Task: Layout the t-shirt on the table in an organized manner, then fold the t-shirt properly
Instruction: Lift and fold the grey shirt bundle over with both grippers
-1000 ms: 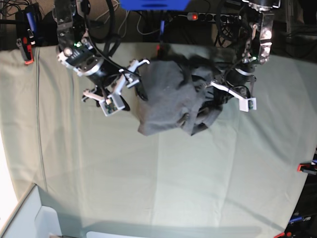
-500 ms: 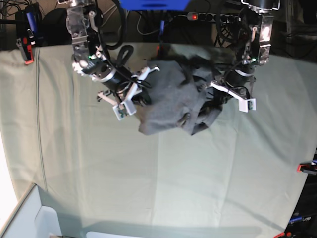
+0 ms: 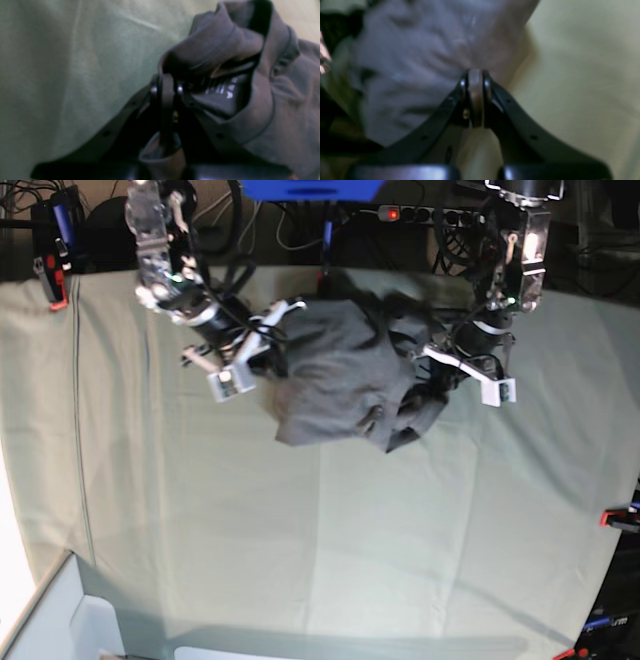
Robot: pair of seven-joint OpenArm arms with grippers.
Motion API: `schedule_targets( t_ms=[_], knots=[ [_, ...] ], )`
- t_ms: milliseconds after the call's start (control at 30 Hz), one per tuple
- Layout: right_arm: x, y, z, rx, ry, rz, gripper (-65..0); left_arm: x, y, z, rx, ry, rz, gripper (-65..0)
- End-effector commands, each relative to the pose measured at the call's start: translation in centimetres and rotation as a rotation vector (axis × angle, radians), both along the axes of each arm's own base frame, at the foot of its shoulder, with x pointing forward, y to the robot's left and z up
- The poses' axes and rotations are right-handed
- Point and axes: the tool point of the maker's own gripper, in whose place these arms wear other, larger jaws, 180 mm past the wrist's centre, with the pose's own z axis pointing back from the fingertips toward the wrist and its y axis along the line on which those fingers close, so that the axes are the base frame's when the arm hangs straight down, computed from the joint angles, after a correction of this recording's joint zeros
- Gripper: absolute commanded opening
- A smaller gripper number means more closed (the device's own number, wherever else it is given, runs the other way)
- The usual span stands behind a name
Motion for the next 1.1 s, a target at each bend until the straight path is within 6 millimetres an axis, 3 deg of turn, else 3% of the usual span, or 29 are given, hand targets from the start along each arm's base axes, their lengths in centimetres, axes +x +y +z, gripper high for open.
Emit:
schedule_targets(
  t_ms=[0,67,167,300,433,600,667,767,867,967,1067],
  knots=[
    [1.5,0.3,2.9,0.034,-0.095,-0.004,-65.0,1.0,0.1,1.1,-0.002,-0.047,0.003,-64.9],
    [2.0,0.8,4.8,0.045,-0.146,0.004,-65.0,0.9,0.1,1.1,-0.003,-0.045,0.004,-64.9],
    [3.5,1.8,5.9,0.062,-0.183,0.014,-65.0,0.9,0.1,1.1,-0.003,-0.047,0.003,-64.9],
    [5.4,3.5,3.9,0.073,-0.14,0.053,-65.0,0.8,0.0,1.1,-0.003,-0.045,0.002,-64.9],
    [7.2,3.5,0.4,0.057,-0.052,0.06,-65.0,0.8,0.1,1.0,-0.002,-0.042,0.002,-64.9],
    [7.8,2.9,-2.6,0.059,0.008,0.041,-65.0,0.7,0.0,1.0,-0.002,-0.04,0.001,-64.7],
    [7.7,1.2,-3.3,0.04,0.015,0.02,-65.0,0.8,0.0,1.0,-0.002,-0.042,0.001,-62.3],
    [7.2,0.1,-2.7,0.045,-0.007,-0.014,-65.0,0.7,0.1,1.0,-0.001,-0.04,0.004,-54.3],
    [6.0,-0.3,0.5,0.054,-0.09,-0.032,-65.0,0.8,0.0,1.3,-0.002,-0.048,0.003,-47.8],
    [3.6,0.4,3.3,0.076,-0.149,-0.029,-65.0,0.8,0.0,1.2,-0.002,-0.047,0.004,-45.5],
    [1.3,1.9,3.6,0.113,-0.134,-0.022,-65.0,0.8,0.3,1.3,0.002,-0.047,0.011,-45.2]
  ],
)
